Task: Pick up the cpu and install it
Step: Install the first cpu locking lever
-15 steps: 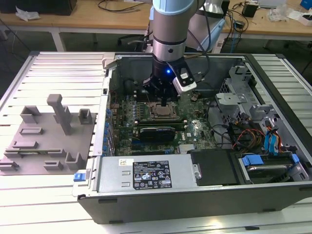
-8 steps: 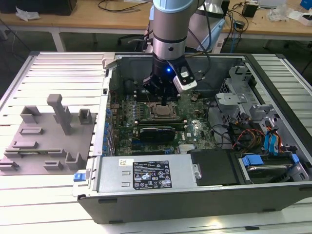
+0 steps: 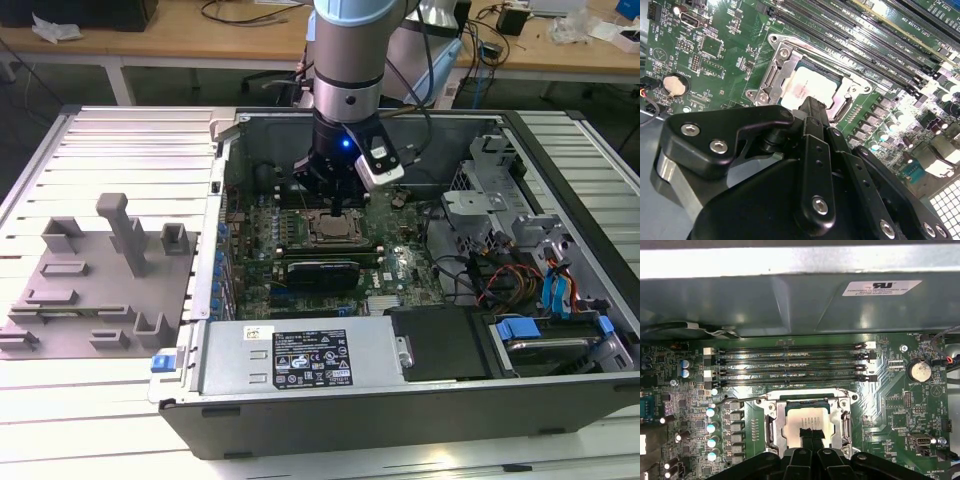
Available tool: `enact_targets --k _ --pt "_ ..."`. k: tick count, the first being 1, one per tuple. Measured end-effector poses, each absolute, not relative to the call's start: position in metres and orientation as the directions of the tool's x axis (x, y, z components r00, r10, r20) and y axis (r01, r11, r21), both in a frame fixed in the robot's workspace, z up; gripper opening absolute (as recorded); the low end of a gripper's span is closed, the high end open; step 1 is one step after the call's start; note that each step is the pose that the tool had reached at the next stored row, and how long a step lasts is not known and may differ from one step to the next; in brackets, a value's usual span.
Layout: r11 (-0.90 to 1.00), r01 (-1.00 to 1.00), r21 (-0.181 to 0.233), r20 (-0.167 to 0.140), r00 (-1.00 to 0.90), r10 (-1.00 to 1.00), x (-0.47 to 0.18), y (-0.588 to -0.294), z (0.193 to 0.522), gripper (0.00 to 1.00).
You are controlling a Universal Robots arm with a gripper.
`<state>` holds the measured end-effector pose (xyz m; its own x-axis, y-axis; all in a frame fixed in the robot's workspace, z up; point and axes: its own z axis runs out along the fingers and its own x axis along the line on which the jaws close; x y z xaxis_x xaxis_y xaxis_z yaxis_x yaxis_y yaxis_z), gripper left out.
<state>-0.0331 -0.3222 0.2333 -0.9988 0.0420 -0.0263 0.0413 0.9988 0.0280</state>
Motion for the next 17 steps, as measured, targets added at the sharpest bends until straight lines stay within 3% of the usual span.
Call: enact_targets --k 17 --pt "0.999 0.041 0.028 -0.029 -0.999 0.042 -0.056 -0.322 0.242 0.11"
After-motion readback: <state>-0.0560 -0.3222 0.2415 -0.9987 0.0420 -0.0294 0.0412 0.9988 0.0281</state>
